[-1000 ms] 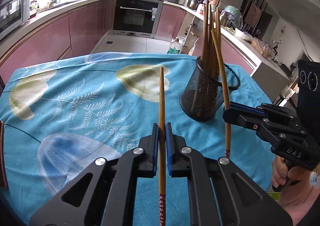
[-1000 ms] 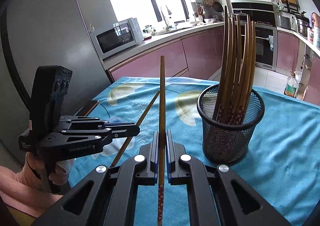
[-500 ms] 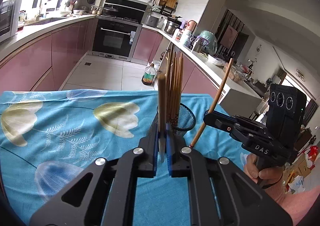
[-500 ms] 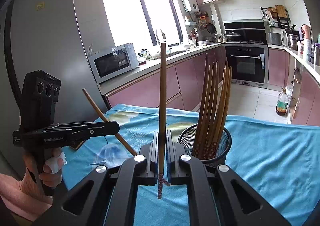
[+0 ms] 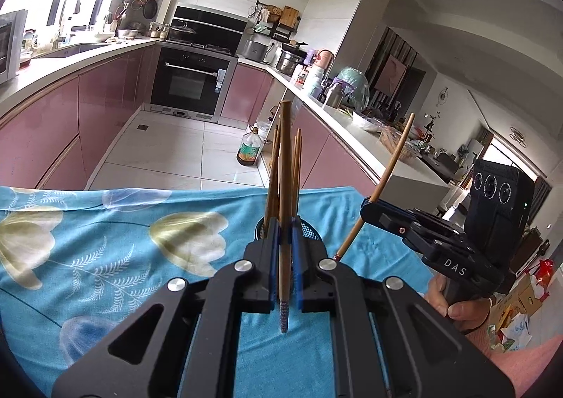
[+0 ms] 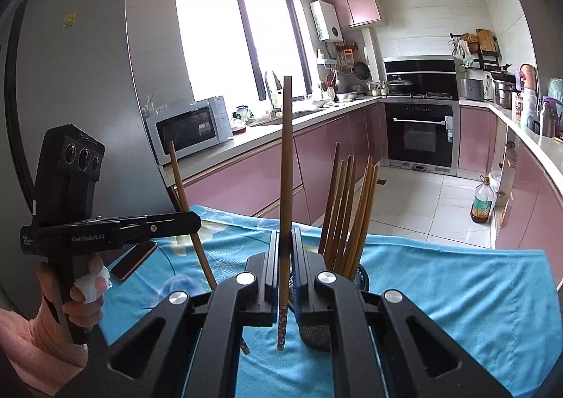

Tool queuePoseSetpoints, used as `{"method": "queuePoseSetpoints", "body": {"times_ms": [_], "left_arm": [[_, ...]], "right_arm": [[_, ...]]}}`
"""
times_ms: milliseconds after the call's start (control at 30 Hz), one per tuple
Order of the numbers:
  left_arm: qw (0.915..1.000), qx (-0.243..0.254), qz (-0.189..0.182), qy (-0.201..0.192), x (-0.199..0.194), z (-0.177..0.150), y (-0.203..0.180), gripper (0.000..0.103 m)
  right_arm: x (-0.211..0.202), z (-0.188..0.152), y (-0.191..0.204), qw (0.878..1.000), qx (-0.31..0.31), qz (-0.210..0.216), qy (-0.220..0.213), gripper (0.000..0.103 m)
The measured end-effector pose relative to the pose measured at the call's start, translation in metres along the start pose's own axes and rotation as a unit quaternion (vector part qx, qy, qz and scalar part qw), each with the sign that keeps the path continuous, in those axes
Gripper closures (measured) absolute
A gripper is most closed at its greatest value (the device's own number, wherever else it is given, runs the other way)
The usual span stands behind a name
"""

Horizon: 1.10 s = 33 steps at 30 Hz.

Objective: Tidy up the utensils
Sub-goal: 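Lift both chopsticks upright and carry them over the black mesh holder, then lower both chopsticks into the mesh holder and open both grippers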

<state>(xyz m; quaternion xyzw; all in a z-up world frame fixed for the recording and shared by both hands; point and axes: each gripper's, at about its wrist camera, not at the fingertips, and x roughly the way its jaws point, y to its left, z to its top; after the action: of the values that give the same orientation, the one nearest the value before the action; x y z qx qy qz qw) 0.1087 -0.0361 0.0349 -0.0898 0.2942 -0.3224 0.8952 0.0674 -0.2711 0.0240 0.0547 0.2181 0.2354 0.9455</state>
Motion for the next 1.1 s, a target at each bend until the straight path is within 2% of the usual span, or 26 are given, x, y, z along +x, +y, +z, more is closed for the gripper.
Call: {"method": "queuePoseSetpoints", "body": {"times_ms": [367, 567, 800, 1100], "left_arm": [[0.999, 0.025, -0.003, -0.038, -0.003, 0.047, -0.02, 0.096], [0.9985, 0.033, 0.002, -0.044, 0.004, 0.065, -0.031, 0.096], [0.9987, 0.043, 0.008, -0.026, 0.027, 0.067, -0.034, 0.096], [0.9979, 0.05, 0.026, 0.033, 0.069, 0.054, -0.023, 0.096]], "right_arm": [[-0.004, 0.015, -0.008, 1.0, -0.003, -0.015, -0.025, 0.097], [0.0, 0.023, -0.014, 0.999, 0.001, -0.022, -0.036, 0.097], [0.01, 0.028, -0.018, 0.999, 0.0, -0.032, -0.04, 0.097], [0.041, 0.012, -0.028, 0.999, 0.013, -0.037, 0.006, 0.097]]}}
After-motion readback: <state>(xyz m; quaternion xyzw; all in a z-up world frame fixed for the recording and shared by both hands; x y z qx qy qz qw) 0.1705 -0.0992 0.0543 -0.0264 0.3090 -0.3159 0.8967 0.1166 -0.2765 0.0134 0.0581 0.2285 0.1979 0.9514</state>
